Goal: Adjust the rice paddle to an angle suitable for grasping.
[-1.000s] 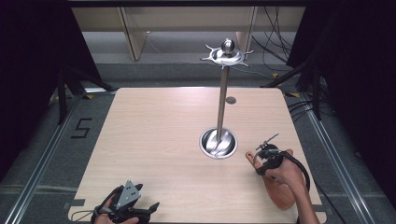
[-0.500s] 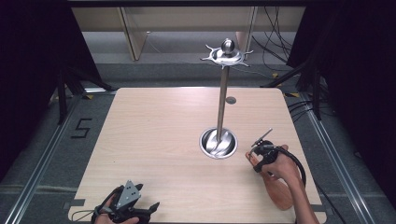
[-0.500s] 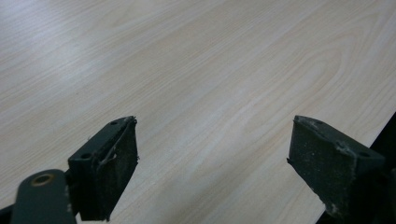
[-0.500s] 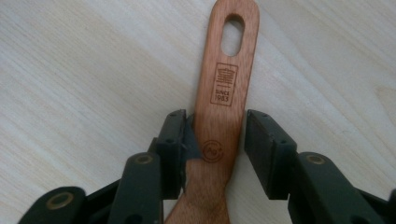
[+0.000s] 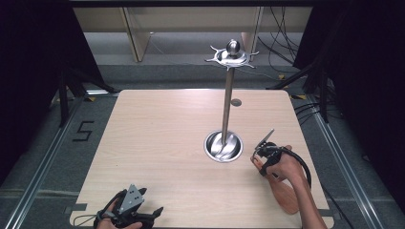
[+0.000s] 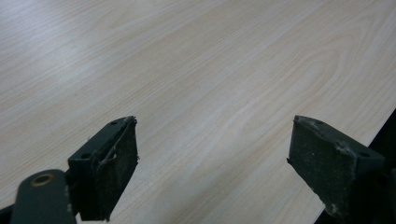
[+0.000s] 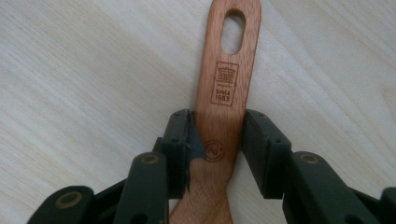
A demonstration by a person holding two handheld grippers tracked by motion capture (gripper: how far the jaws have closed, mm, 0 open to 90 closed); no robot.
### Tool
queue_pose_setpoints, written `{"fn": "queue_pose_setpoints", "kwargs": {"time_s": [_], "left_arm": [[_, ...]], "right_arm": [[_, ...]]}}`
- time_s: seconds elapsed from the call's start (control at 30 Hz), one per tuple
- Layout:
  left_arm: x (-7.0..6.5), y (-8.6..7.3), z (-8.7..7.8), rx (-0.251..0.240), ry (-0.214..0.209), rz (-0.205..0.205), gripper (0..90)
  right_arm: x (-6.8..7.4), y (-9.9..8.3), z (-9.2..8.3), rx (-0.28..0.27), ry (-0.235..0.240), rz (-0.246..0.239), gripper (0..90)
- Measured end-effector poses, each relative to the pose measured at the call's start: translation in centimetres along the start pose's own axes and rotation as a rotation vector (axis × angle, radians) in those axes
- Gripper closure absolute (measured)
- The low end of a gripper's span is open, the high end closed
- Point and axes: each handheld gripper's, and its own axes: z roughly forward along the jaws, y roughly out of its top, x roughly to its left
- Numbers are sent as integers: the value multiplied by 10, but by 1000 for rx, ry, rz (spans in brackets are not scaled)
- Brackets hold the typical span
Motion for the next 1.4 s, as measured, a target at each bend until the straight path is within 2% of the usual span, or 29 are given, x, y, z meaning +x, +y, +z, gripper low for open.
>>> {"fn": "queue_pose_setpoints", "kwargs": {"time_s": [0.03, 0.07, 0.1, 0.17, 0.23, 0.33, 0.37, 0.43, 0.47, 0.5, 0.57, 0.63, 0.67, 0.73, 0.77, 0.87, 0.93, 1.0, 1.03, 1.1, 1.13, 1.2, 1.23, 1.27, 1.3, 1.33, 1.37, 1.4], "left_arm": [[0, 0, 0, 0, -1, 0, 151], [0, 0, 0, -3, -1, -1, 151], [1, 0, 0, -3, -1, 6, 151], [1, 0, 0, -7, 0, 17, 151], [-1, 0, 1, -7, -2, -7, 151], [1, 0, 0, 11, 8, 12, 151], [1, 0, 1, -14, -2, 12, 151], [2, 1, 0, 0, 1, 22, 151], [1, 1, 0, -7, 0, 14, 151], [1, 1, 0, -7, 0, 14, 151], [1, 1, 0, -5, 1, 13, 151], [1, 1, 0, -2, 0, 21, 151], [2, 1, 0, 10, 6, 34, 151], [1, 1, 0, 0, 4, 22, 151], [1, 1, 0, -8, 1, 14, 151], [2, 2, 0, -1, 0, 24, 151], [1, 1, 0, -7, 2, 12, 151], [2, 1, 0, -2, 2, 22, 150], [1, 1, 0, -6, -2, 16, 151], [1, 1, 1, -5, 2, 16, 151], [1, 1, 0, -6, 2, 13, 151], [2, 1, 0, 0, 0, 24, 151], [2, 2, 0, 2, 0, 25, 151], [1, 1, 0, -7, 2, 16, 150], [2, 1, 0, 0, 10, 24, 151], [1, 1, 0, -6, 2, 11, 151], [1, 1, 1, -6, 2, 14, 151], [1, 1, 1, -6, 2, 15, 151]], "right_arm": [[0, 0, 0, 2, -4, 4, 645], [1, 2, -1, 26, -1, 10, 660], [4, 3, -2, 32, 3, 38, 662], [4, 3, -2, 35, 0, 45, 662], [0, 2, -1, 28, -7, -18, 664], [1, 2, 0, 27, -10, -20, 664], [1, 2, -1, 32, -11, -15, 664], [1, 1, -1, 36, -9, -22, 664], [1, 1, 0, 35, -10, -28, 664], [-1, 1, 0, 23, -31, -47, 664], [-2, 1, -1, 26, -48, -50, 664], [1, 0, -5, 12, -24, -33, 664], [-1, -1, -5, 0, -29, -52, 664], [-2, -2, -8, -32, -29, -56, 664], [-1, -3, -10, -30, -27, -43, 664], [-2, -7, -19, -99, -23, -30, 664], [-2, -10, -24, -129, -23, -29, 665], [-2, -11, -27, -143, -23, -27, 668], [-2, -15, -35, -183, -22, -22, 670], [-1, -16, -39, -195, -17, -19, 670], [-3, -20, -44, -244, -24, -17, 670], [-3, -22, -46, -262, -25, -15, 670], [-2, -25, -49, -279, -12, 5, 670], [-3, -27, -51, -298, -20, -5, 670], [-1, -31, -55, -321, -5, 22, 670], [0, -33, -58, -336, -8, 19, 671], [-3, -34, -60, -355, -22, -10, 670], [-3, -36, -61, -374, -23, -16, 670]]}}
